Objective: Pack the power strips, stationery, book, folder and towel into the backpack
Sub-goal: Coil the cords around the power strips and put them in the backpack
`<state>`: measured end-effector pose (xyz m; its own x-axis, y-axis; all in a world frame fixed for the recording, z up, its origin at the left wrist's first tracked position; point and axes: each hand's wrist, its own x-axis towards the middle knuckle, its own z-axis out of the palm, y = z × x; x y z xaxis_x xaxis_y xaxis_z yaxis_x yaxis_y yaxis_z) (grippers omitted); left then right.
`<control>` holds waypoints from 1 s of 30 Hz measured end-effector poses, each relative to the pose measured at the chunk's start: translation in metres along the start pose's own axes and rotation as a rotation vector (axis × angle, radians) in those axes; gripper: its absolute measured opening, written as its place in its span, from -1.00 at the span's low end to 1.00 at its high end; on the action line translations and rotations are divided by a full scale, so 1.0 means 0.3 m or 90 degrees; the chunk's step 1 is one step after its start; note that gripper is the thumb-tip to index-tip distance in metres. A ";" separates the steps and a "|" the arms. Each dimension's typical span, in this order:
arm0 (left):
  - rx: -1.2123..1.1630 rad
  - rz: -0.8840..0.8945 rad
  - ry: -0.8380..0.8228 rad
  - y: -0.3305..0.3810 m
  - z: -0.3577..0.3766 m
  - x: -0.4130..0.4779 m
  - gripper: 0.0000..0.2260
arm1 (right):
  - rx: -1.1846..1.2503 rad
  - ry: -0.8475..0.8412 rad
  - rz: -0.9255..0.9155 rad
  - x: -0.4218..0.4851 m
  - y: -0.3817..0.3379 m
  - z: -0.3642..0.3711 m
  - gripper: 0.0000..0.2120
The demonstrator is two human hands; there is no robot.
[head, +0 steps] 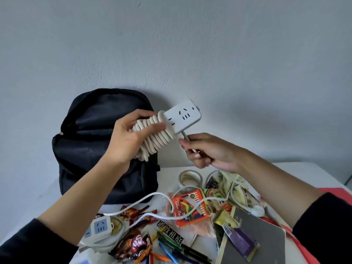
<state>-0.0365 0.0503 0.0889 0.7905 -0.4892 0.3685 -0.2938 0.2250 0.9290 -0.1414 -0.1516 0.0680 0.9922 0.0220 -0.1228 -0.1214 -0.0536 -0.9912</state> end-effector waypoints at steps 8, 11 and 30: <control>0.210 -0.004 0.124 -0.102 -0.049 0.032 -0.75 | -0.709 0.071 -0.050 -0.069 -0.030 0.034 -0.69; 0.409 0.067 0.019 -0.124 -0.045 0.005 -0.70 | -0.753 0.118 -0.175 -0.064 -0.055 0.036 -0.74; 0.130 0.098 -0.266 -0.011 -0.004 -0.058 -0.51 | -0.110 0.040 -0.009 -0.035 -0.206 -0.005 -0.60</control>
<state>-0.0486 0.0591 0.0795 0.4584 -0.7690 0.4456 -0.5226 0.1724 0.8350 -0.1443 -0.1499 0.1305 0.9942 -0.0387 -0.1005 -0.1067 -0.2248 -0.9686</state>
